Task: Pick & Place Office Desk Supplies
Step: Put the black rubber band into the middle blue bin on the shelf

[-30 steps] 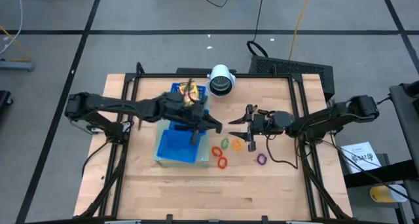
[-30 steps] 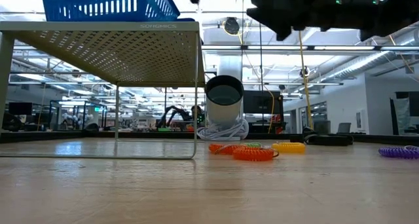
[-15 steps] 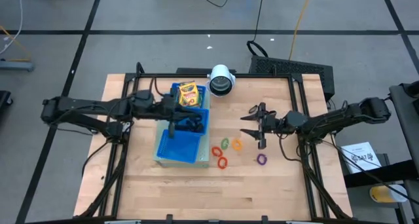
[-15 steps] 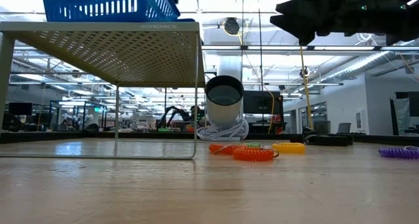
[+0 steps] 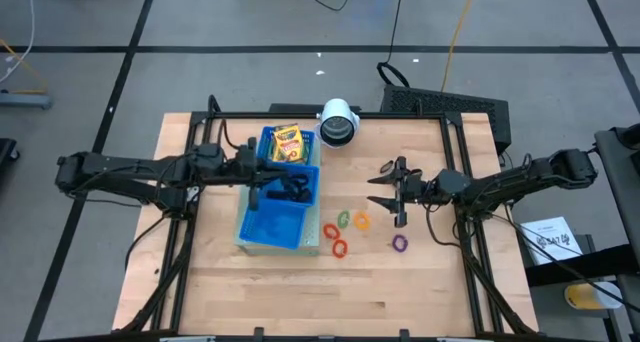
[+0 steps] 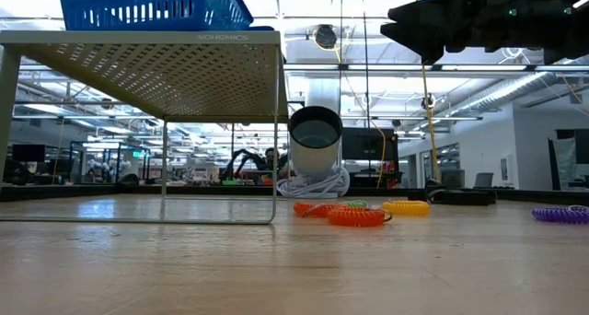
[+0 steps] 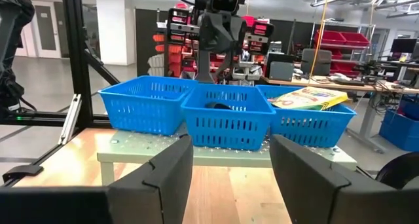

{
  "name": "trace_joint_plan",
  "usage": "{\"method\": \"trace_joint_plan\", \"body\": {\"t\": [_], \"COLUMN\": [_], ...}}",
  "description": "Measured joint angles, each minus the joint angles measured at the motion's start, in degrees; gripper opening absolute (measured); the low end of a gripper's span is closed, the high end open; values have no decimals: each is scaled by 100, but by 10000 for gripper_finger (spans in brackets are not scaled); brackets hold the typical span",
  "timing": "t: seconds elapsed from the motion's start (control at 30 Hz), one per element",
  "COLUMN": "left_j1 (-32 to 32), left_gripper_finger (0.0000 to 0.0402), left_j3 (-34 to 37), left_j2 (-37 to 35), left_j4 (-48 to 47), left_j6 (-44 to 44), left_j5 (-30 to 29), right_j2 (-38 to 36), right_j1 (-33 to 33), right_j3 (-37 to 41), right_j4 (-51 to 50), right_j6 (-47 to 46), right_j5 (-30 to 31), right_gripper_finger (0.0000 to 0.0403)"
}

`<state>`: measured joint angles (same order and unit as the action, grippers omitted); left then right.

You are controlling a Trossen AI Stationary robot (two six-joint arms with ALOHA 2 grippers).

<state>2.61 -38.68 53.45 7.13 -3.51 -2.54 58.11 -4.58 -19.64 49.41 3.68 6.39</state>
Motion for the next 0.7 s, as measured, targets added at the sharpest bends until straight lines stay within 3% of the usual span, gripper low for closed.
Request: {"method": "trace_joint_plan", "body": {"t": [0.13, 0.33, 0.53, 0.7], "left_j1": [0, 0, 0, 0], "left_gripper_finger": [52, 150, 233, 269], "left_j3": [0, 0, 0, -2], "left_j2": [69, 61, 63, 33], "left_j4": [-14, -70, -152, 7], "left_j6": [-391, -720, -565, -524], "left_j5": [-222, -535, -608, -681], "right_j2": [0, 0, 2, -173], "right_j1": [0, 0, 0, -2], "right_j3": [0, 0, -2, -2], "right_j4": [-2, -28, -106, -863], "right_j6": [0, 0, -27, -345], "right_j5": [0, -11, 16, 1156], "right_gripper_finger": [192, 188, 189, 186]}}
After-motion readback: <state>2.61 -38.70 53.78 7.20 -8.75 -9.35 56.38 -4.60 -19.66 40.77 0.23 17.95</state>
